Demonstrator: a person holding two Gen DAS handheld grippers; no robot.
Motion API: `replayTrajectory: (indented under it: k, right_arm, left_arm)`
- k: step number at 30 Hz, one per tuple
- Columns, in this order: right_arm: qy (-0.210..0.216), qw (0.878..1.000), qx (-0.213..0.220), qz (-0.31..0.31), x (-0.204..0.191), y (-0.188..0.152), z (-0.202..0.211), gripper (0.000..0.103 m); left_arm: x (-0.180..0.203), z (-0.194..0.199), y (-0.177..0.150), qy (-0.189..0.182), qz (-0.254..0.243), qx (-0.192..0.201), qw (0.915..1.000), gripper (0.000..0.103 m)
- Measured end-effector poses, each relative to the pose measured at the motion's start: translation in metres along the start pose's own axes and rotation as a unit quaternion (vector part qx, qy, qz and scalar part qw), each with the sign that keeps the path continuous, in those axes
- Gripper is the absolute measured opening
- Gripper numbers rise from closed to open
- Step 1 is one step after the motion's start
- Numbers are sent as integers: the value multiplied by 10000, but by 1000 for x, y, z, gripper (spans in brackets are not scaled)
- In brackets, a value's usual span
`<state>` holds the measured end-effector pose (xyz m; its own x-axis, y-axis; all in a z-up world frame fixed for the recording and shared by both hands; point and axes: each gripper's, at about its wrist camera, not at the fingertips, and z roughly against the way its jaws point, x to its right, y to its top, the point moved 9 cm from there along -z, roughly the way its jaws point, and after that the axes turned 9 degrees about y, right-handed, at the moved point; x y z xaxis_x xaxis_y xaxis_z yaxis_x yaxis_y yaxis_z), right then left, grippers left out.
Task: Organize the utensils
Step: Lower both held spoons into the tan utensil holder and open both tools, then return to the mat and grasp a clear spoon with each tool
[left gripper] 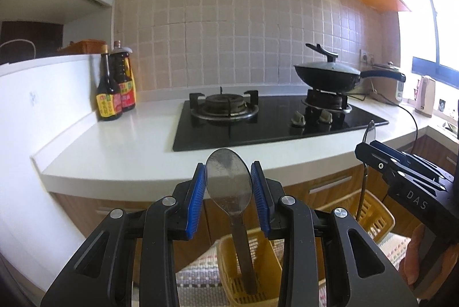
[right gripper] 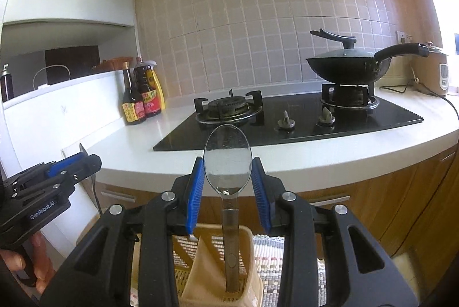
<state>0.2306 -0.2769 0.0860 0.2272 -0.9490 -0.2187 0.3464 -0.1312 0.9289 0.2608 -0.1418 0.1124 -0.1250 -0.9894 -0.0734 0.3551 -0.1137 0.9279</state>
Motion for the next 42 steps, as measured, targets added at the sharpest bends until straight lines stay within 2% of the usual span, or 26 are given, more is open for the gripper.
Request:
replayTrajectory:
  k: [2, 4, 5, 6, 7, 8, 13, 18, 25, 28, 30, 33, 34, 36, 37, 38, 39, 42]
  right_arm:
    - [41, 10000, -49, 7, -2, -4, 3, 31]
    - [69, 9999, -113, -14, -3, -6, 7, 31]
    - [104, 9998, -166, -18, -4, -8, 9, 38]
    - [141, 9997, -205, -19, -5, -9, 12, 54]
    - [188, 9996, -189, -23, -6, -10, 18, 61]
    - [187, 9997, -159, -18, -7, -9, 22, 63]
    - [165, 9996, -241, -29, -12, -11, 47, 63]
    - [205, 9986, -490, 15, -22, -14, 71, 63]
    - [212, 9923, -1223, 61, -38, -35, 96, 63]
    - [235, 9844, -1744, 49, -45, -55, 98, 62]
    - [305, 9769, -2115, 24, -51, -71, 97, 62]
    - [446, 9603, -2754, -37, -59, -99, 93, 62]
    - [435, 9550, -2934, -63, -60, -107, 91, 62]
    - [363, 9494, -3118, -76, -59, -121, 90, 62]
    - [346, 9480, -3163, -71, -58, -124, 90, 62]
    - [325, 9458, -3231, -87, -57, -130, 89, 62]
    - [314, 9430, -3309, -148, -55, -135, 88, 62]
    - [422, 9329, -3549, -443, -50, -145, 85, 62]
  left_arm:
    - [1, 2, -5, -4, -13, -13, 10000, 31]
    - [3, 3, -11, -157, 0, -120, 9998, 32]
    - [3, 5, -12, -228, 18, -157, 9996, 32]
    - [3, 7, -15, -276, 26, -189, 9994, 32]
    - [4, 9, -15, -306, 22, -208, 9993, 33]
    - [4, 11, -17, -332, 9, -244, 9992, 36]
    - [1, 33, -23, -388, -31, -267, 9989, 43]
    - [-3, 66, -26, -790, 152, -353, 9961, 50]
    - [2, 101, -49, -1122, -129, -889, 9896, 53]
    - [9, 107, -73, -1387, -276, -1344, 9808, 54]
    - [15, 105, -93, -1577, -315, -1761, 9711, 54]
    - [24, 101, -131, -1890, -383, -2363, 9523, 54]
    - [26, 99, -140, -1914, -439, -2479, 9487, 54]
    - [34, 95, -167, -2014, -661, -2829, 9354, 54]
    - [38, 91, -184, -2080, -785, -3071, 9254, 54]
    - [42, 88, -194, -2066, -872, -3186, 9210, 54]
    - [44, 84, -207, -1956, -1044, -3259, 9190, 54]
    - [48, 73, -224, -1538, -1530, -3157, 9237, 54]
